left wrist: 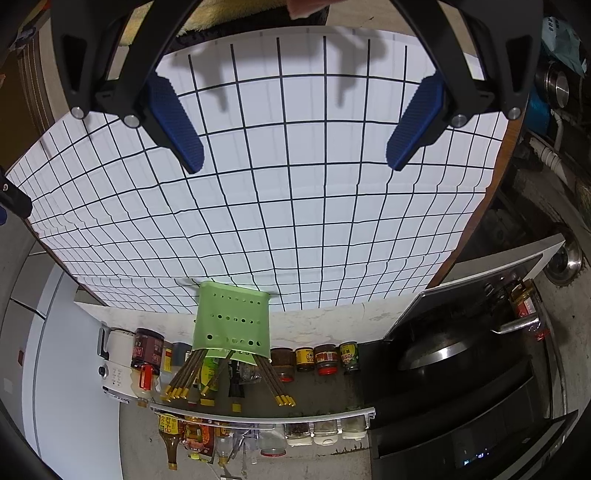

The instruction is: Organize utensils

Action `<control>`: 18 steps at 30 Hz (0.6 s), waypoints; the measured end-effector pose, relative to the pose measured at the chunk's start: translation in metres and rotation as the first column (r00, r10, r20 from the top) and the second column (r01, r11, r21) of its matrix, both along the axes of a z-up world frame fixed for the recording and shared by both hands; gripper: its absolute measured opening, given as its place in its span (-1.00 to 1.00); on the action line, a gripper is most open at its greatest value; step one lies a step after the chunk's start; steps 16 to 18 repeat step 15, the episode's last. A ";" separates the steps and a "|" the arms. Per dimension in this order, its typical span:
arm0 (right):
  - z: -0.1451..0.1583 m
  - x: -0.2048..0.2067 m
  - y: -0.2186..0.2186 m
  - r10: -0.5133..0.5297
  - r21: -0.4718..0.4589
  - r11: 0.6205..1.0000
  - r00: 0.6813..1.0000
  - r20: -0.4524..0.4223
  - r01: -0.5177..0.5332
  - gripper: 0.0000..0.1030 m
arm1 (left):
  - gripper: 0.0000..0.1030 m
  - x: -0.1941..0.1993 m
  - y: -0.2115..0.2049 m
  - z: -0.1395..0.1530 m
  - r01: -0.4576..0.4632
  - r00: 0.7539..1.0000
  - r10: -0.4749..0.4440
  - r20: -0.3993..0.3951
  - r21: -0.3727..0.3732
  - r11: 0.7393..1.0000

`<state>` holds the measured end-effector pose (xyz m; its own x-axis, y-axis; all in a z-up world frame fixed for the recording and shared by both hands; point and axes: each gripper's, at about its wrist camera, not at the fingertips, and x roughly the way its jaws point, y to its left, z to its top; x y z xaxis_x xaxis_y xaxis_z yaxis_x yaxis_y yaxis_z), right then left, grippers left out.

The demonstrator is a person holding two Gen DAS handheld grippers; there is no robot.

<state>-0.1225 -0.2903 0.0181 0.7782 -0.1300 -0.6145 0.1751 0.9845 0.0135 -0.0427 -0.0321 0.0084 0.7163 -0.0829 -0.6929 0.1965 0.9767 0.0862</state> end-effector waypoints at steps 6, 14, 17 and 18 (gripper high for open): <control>-0.002 0.000 -0.002 -0.002 0.002 1.000 1.000 -0.003 0.002 0.88 | 0.88 -0.002 -0.002 0.000 0.002 1.000 -0.002 0.019 0.009 1.000; -0.009 0.014 -0.012 -0.014 -0.002 1.000 1.000 -0.023 0.014 0.88 | 0.88 0.017 0.007 -0.007 -0.013 1.000 0.013 -0.017 -0.003 1.000; -0.009 0.019 -0.016 -0.019 -0.005 1.000 0.999 -0.029 0.019 0.88 | 0.88 0.023 0.010 -0.008 -0.017 1.000 0.017 -0.019 -0.001 1.000; -0.009 0.019 -0.016 -0.019 -0.005 1.000 0.999 -0.029 0.019 0.88 | 0.88 0.023 0.010 -0.008 -0.017 1.000 0.017 -0.019 -0.001 1.000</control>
